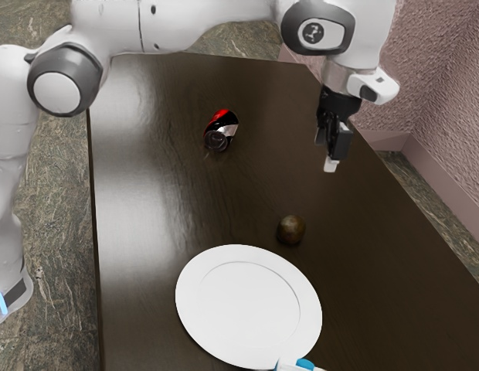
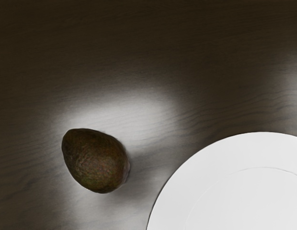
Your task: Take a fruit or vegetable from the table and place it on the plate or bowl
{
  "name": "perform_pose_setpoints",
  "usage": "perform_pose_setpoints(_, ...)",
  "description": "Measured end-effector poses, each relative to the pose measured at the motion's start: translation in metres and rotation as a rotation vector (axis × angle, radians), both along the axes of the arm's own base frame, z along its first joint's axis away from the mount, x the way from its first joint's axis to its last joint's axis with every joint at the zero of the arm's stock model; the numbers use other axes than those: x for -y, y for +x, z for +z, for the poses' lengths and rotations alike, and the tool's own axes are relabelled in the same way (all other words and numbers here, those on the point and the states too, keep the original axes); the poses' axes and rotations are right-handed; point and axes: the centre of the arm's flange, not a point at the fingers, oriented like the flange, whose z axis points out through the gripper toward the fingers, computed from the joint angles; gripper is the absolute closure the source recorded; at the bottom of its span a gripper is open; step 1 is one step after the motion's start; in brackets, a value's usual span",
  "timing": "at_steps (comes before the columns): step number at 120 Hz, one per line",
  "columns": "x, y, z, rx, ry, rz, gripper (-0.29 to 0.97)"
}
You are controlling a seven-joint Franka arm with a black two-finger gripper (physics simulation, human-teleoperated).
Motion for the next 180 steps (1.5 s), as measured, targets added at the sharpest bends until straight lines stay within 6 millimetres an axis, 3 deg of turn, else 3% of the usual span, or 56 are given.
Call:
perform_pose_setpoints(14, -0.002, 0.003, -0.035, -0.041, 0.023, 0.007, 0.00)
perform_pose_setpoints(36, -0.042, -0.002, -0.083, -0.074, 0.034, 0.077, 0.00)
perform_pose_setpoints(49, -0.046, 0.002, -0.114, -0.070, 0.025, 0.087, 0.00)
perform_pose_setpoints(72, -0.041, 0.007, -0.126, -0.017, -0.012, 0.113, 0.00)
perform_pose_setpoints(94, -0.037, 0.003, -0.132, -0.010, -0.055, 0.278, 0.00)
perform_pose_setpoints(136, -0.037, -0.004, -0.117, -0.010, -0.104, 0.592, 0.00)
perform_pose_setpoints(180, -0.029, 0.000, -0.178, -0.054, -0.103, 0.771, 0.00)
